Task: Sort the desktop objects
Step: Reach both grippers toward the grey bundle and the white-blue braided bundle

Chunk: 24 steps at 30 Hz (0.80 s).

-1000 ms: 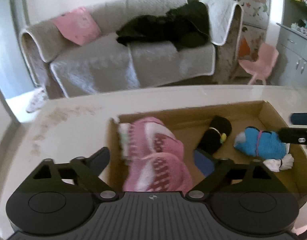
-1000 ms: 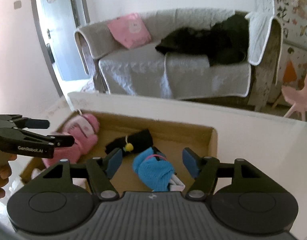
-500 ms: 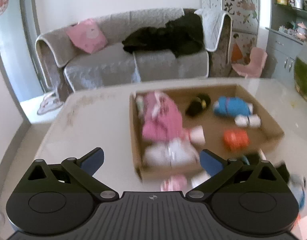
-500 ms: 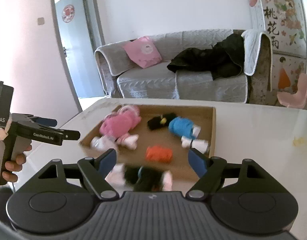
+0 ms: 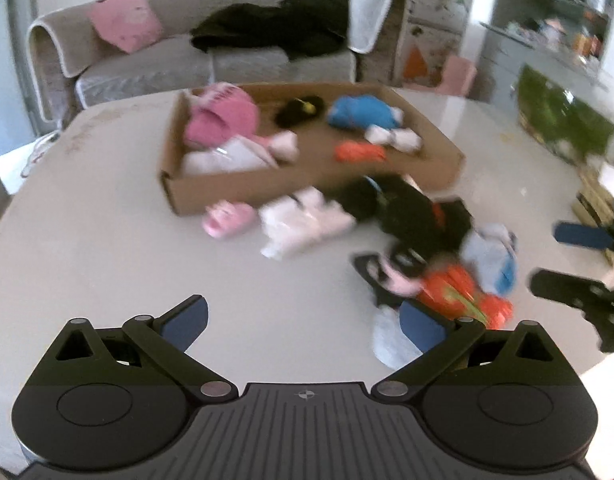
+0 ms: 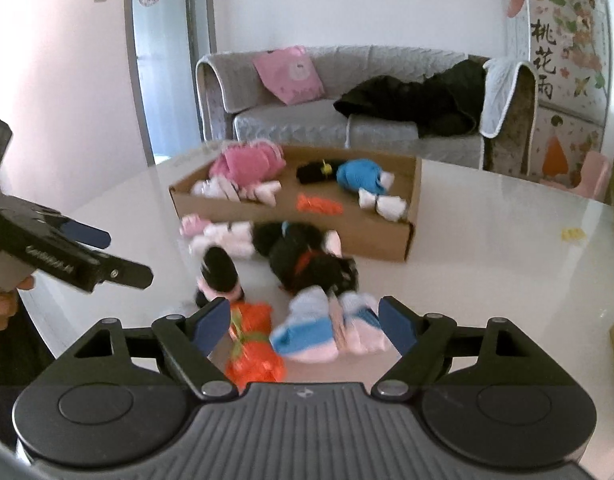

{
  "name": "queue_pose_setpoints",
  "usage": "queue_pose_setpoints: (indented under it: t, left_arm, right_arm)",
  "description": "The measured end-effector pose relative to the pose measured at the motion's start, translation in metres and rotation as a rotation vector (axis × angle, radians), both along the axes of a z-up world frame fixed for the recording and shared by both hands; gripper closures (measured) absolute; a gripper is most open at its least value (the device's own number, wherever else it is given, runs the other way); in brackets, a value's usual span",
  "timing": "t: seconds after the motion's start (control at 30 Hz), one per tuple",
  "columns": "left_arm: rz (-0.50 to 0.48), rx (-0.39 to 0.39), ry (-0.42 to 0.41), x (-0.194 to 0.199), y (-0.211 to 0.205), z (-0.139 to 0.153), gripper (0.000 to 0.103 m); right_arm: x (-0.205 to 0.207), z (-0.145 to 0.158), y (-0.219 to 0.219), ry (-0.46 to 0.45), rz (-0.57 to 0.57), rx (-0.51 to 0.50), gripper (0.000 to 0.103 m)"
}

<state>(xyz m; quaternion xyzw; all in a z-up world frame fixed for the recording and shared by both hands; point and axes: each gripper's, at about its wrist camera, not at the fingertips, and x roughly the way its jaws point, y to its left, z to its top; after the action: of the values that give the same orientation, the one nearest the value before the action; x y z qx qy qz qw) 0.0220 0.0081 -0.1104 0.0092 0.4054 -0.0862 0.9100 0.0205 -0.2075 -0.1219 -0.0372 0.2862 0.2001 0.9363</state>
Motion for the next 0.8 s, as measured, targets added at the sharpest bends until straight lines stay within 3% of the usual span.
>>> queue_pose_setpoints:
  t: [0.17,0.3,0.8]
  left_arm:
    - [-0.053,0.04,-0.001,-0.009,-0.029,-0.012,0.0]
    - [-0.041,0.077,-0.02,-0.009,-0.04,-0.018,0.0]
    - [-0.138,0.029,-0.07,-0.023,-0.064,-0.022,0.0]
  right_arm:
    - [-0.001,-0.009,-0.009,0.022,0.023,0.022,0.024]
    - [-0.003,-0.013,-0.015,0.021,0.02,0.055,0.02]
    - [0.009,-0.026,-0.019,-0.002,0.09,0.046,0.016]
